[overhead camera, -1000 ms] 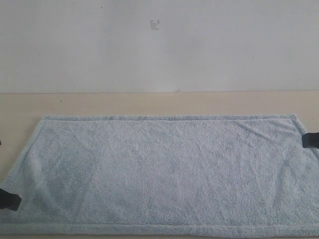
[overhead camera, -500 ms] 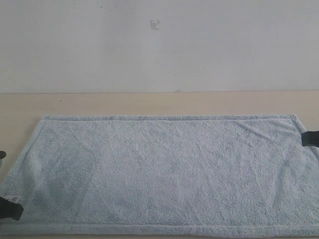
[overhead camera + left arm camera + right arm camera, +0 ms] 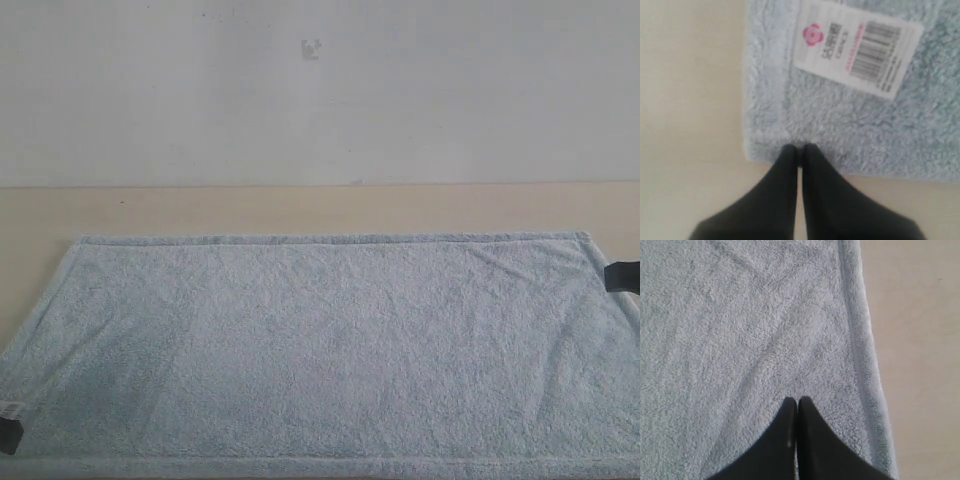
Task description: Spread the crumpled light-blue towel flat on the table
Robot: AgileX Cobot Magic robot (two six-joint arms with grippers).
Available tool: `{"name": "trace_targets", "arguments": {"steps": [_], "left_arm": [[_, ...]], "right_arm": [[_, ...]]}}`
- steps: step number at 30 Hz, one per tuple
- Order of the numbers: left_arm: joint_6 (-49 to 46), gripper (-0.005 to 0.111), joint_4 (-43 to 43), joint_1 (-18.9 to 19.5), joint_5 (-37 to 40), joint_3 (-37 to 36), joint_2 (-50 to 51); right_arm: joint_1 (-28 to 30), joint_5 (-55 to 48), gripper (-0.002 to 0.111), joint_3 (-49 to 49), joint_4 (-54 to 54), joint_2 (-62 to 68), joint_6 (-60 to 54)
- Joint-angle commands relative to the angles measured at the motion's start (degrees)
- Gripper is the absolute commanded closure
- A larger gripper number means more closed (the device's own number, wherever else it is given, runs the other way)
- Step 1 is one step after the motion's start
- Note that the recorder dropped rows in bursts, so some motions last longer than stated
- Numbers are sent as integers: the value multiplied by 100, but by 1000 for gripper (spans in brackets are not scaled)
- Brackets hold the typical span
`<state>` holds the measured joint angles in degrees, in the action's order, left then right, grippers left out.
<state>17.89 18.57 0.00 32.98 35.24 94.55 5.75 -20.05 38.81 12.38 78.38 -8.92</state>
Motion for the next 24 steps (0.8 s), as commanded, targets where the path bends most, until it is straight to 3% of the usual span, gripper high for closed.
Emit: {"name": "trace_targets", "arguments": {"steps": [1, 11, 16, 19, 24], "left_arm": [[91, 103, -21, -7, -172, -17, -355], [75, 103, -315, -7, -784, 43, -1811], [51, 103, -558, -7, -784, 43, -2520], [36, 103, -709, -7, -904, 43, -2900], [-1038, 103, -1442, -7, -1189, 43, -3696]], "right_arm": [[-6, 105, 108, -15, 38, -52, -15], [-6, -337, 108, -15, -424, -52, 96], [-6, -147, 108, -376, -1579, -52, 1420], [-6, 23, 108, -478, -1607, -63, 1676], [-411, 309, 108, -478, -1368, -768, 1450]]}}
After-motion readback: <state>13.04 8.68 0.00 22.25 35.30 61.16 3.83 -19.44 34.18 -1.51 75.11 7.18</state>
